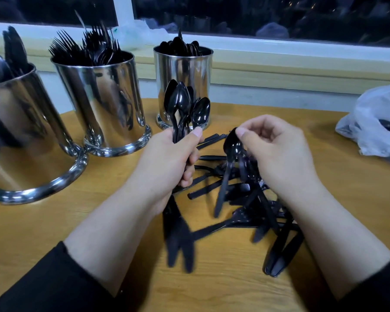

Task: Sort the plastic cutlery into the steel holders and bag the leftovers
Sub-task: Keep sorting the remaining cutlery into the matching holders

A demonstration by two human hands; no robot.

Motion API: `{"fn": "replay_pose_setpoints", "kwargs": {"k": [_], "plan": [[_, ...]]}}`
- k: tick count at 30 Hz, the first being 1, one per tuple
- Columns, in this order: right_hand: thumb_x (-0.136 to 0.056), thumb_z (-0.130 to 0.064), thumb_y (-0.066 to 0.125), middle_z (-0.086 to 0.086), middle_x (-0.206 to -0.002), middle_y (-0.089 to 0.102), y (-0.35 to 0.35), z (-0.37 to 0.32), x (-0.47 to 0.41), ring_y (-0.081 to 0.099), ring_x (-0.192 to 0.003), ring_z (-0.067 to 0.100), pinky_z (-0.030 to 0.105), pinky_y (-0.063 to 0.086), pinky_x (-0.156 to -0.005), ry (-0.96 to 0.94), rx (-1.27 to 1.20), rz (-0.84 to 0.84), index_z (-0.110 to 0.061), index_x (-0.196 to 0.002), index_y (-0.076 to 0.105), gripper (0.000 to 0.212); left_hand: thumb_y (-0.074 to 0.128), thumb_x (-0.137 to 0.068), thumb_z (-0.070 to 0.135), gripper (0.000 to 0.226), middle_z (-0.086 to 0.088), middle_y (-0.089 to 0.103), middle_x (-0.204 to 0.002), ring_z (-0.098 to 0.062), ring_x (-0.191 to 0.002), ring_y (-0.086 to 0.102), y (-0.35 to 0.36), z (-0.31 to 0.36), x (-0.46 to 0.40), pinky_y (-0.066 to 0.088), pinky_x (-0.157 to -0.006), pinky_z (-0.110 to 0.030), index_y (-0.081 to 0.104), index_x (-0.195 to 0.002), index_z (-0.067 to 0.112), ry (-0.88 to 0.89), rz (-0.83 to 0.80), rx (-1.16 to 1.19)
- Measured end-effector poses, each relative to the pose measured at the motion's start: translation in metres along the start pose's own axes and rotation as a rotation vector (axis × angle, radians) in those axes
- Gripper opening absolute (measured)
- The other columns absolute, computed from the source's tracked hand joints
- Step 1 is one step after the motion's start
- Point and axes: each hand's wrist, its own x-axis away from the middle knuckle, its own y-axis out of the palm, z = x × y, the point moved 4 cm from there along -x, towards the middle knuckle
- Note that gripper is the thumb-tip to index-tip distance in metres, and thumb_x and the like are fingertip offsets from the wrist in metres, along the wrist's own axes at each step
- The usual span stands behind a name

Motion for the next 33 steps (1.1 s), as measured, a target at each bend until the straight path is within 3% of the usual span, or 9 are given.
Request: {"fn": "replay_pose_setpoints", "kwargs": {"k": [5, 9, 11, 13, 15, 20, 26, 30, 33], "plan": [[-0.095, -0.015, 0.069, 0.004, -0.070, 0.066, -0.011, 0.001, -0.002, 0.059, -0.059, 0.009, 0.020, 0.048, -0.060, 0.027, -0.173, 0.145, -0.011, -0.090, 0.070, 0.006, 0.054, -0.107, 0.031, 0.022, -0.006, 0.074, -0.078, -0.023, -0.072, 0.072, 0.007, 0.003, 0.003, 0.060, -0.066, -0.032, 0.060, -0.101, 0.010, 0.036, -0.059, -0.022], [-0.094, -0.016, 0.071, -0.001, -0.068, 0.067, -0.012, -0.002, -0.001, 0.061, -0.060, 0.007, 0.018, 0.048, -0.061, 0.006, -0.183, 0.187, -0.014, -0.088, 0.069, 0.006, 0.053, -0.107, 0.031, 0.021, -0.009, 0.079, -0.090, -0.027, -0.080, 0.078, 0.021, 0.001, 0.010, 0.065, -0.073, -0.038, 0.063, -0.111, 0.012, -0.006, -0.156, -0.059], [-0.093, -0.015, 0.071, -0.004, -0.067, 0.066, -0.011, -0.004, 0.000, 0.061, -0.060, 0.006, 0.015, 0.047, -0.060, -0.002, -0.165, 0.184, -0.014, -0.086, 0.068, 0.007, 0.053, -0.107, 0.033, 0.022, -0.010, 0.079, -0.089, -0.025, -0.066, 0.073, 0.027, -0.002, 0.013, 0.062, -0.060, -0.035, 0.061, -0.114, 0.014, -0.048, -0.188, -0.029], [-0.092, -0.014, 0.071, -0.007, -0.067, 0.065, -0.010, -0.004, 0.000, 0.062, -0.063, 0.009, 0.016, 0.047, -0.060, -0.015, -0.149, 0.177, -0.016, -0.084, 0.067, 0.010, 0.053, -0.107, 0.035, 0.024, -0.008, 0.074, -0.079, -0.019, -0.050, 0.055, 0.028, -0.005, 0.012, 0.046, -0.045, -0.028, 0.058, -0.106, 0.011, -0.065, -0.191, -0.015], [-0.092, -0.015, 0.072, -0.008, -0.068, 0.065, -0.009, -0.004, 0.000, 0.061, -0.065, 0.010, 0.017, 0.047, -0.061, -0.031, -0.113, 0.160, -0.018, -0.082, 0.067, 0.011, 0.054, -0.106, 0.038, 0.029, -0.003, 0.060, -0.069, -0.013, -0.045, 0.037, 0.027, -0.008, 0.010, 0.031, -0.041, -0.023, 0.056, -0.101, 0.010, -0.097, -0.211, 0.041], [-0.097, -0.030, 0.065, -0.007, -0.075, 0.071, -0.020, 0.003, -0.006, 0.057, -0.062, -0.002, 0.010, 0.041, -0.059, -0.007, 0.045, 0.053, -0.024, -0.090, 0.070, 0.011, 0.061, -0.097, 0.049, 0.041, 0.005, 0.039, -0.065, -0.008, -0.049, 0.026, 0.025, -0.010, 0.009, 0.023, -0.041, -0.021, 0.067, -0.118, 0.014, -0.151, -0.214, 0.101], [-0.096, -0.044, 0.064, -0.017, -0.101, 0.059, -0.027, 0.030, -0.011, 0.054, -0.081, 0.000, 0.020, 0.039, -0.064, 0.118, 0.679, -0.339, -0.038, -0.115, 0.068, 0.021, 0.059, -0.102, 0.041, 0.031, 0.005, 0.039, -0.063, -0.009, -0.048, 0.028, 0.017, -0.014, 0.005, 0.024, -0.042, -0.022, 0.060, -0.113, 0.012, -0.161, -0.135, 0.068], [-0.095, -0.043, 0.065, -0.016, -0.102, 0.050, -0.018, 0.035, -0.007, 0.048, -0.081, 0.000, 0.019, 0.033, -0.060, 0.167, 0.766, -0.486, -0.039, -0.131, 0.060, 0.037, 0.059, -0.102, 0.041, 0.030, 0.005, 0.041, -0.065, -0.009, -0.048, 0.030, 0.017, -0.014, 0.004, 0.026, -0.044, -0.023, 0.062, -0.111, 0.013, -0.146, -0.122, 0.061], [-0.094, -0.039, 0.068, -0.014, -0.097, 0.050, -0.017, 0.037, -0.007, 0.047, -0.077, 0.002, 0.020, 0.031, -0.058, 0.160, 0.771, -0.472, -0.037, -0.120, 0.065, 0.026, 0.060, -0.102, 0.041, 0.028, 0.005, 0.042, -0.064, -0.009, -0.048, 0.031, 0.016, -0.014, 0.003, 0.027, -0.043, -0.023, 0.062, -0.111, 0.014, -0.150, -0.113, 0.064]]}}
